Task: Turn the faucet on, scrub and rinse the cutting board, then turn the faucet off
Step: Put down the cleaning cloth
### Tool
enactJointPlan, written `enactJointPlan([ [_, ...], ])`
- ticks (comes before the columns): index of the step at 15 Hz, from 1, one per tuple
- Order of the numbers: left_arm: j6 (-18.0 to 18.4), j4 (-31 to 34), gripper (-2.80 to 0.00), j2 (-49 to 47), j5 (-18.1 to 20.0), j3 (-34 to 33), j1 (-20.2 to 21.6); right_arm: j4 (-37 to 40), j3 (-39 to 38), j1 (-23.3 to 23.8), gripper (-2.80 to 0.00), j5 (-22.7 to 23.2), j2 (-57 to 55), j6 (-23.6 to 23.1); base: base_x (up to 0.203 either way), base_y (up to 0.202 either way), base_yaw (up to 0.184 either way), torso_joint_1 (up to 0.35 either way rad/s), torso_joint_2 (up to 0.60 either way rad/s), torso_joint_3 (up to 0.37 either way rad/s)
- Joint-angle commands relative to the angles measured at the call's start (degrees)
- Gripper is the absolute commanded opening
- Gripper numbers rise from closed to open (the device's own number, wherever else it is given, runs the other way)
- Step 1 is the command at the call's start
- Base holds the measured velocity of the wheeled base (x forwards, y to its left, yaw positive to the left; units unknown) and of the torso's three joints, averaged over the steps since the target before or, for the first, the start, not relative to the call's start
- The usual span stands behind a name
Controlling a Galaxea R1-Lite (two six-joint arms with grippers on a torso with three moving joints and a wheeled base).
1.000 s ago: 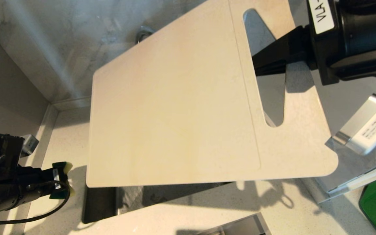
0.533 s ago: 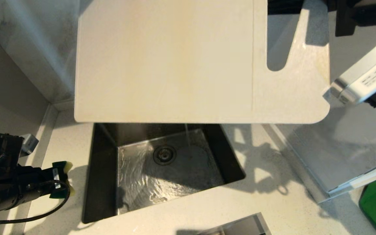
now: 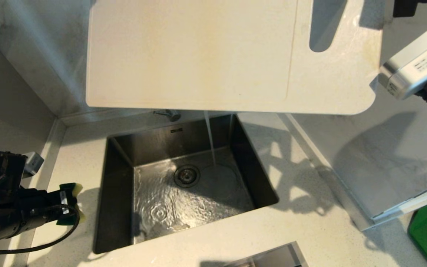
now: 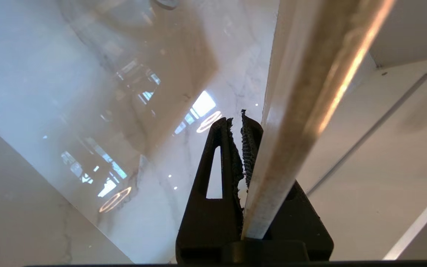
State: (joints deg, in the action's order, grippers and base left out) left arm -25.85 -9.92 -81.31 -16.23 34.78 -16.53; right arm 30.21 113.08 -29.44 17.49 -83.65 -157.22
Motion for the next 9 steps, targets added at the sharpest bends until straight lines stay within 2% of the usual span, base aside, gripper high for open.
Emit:
enactJointPlan([
  [1, -0.2, -0.1, -2.8, -0.1, -0.1, 0.0, 0.0, 1.1, -0.1, 0.6, -2.8, 0.2, -0.1, -0.9, 0.0, 0.0, 0.0, 0.0, 0.0, 0.0],
  [6, -0.2, 0.1, -2.8, 0.0, -0.1, -0.6, 0.1, 2.1, -0.1, 2.0, -2.8, 0.2, 0.0, -0.9, 0.0, 0.0, 0.0, 0.0, 0.0, 0.0],
  [9, 0.3, 0.4, -2.8, -0.3, -0.3, -1.6, 2.2, 2.2, -0.1, 2.7, -2.8, 0.3, 0.5, -0.9, 0.0, 0.0, 0.0, 0.0, 0.0, 0.0],
])
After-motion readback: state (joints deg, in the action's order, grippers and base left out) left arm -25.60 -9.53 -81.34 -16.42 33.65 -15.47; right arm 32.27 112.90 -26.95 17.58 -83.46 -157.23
